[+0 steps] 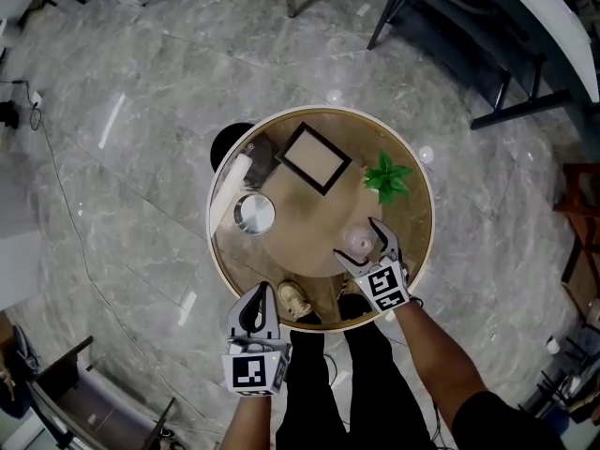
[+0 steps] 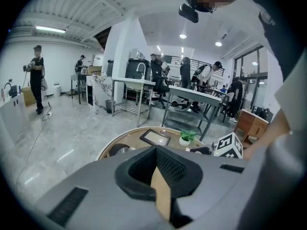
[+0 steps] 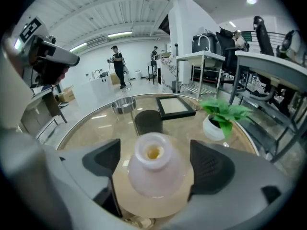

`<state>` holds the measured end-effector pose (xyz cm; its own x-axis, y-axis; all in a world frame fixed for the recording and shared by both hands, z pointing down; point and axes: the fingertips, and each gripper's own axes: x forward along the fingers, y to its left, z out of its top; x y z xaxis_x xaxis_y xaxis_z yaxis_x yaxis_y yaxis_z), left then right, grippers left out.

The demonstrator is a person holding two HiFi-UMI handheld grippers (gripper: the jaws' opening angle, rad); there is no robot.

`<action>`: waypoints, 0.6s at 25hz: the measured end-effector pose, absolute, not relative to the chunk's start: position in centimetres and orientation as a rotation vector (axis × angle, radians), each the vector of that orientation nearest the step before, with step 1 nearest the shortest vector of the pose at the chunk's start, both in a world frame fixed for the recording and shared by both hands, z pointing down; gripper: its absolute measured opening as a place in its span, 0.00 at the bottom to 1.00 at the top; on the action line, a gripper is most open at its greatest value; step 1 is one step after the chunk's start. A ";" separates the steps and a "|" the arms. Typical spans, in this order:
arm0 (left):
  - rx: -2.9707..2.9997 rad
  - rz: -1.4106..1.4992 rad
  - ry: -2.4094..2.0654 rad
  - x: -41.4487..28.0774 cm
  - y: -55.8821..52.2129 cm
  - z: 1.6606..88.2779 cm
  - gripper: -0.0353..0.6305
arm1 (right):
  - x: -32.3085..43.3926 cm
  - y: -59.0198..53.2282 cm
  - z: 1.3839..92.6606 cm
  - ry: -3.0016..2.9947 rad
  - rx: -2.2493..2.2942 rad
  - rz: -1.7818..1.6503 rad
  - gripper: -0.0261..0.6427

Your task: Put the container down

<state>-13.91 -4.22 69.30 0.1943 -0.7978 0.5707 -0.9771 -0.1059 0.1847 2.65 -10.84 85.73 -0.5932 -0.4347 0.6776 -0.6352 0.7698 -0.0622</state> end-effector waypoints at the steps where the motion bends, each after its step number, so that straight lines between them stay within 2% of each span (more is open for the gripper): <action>1: 1.964 0.451 -1.654 -13.8 -4.4 68.9 0.05 | 2.7 -10.9 84.7 -2.307 0.802 0.386 0.68; 12: 2.125 0.436 -1.653 -12.4 -7.0 60.0 0.05 | 2.8 -10.2 67.3 -2.432 0.890 0.272 0.68; 15: 2.167 0.420 -1.657 -12.2 -7.3 57.4 0.05 | 2.9 -9.6 62.7 -2.454 0.933 0.248 0.62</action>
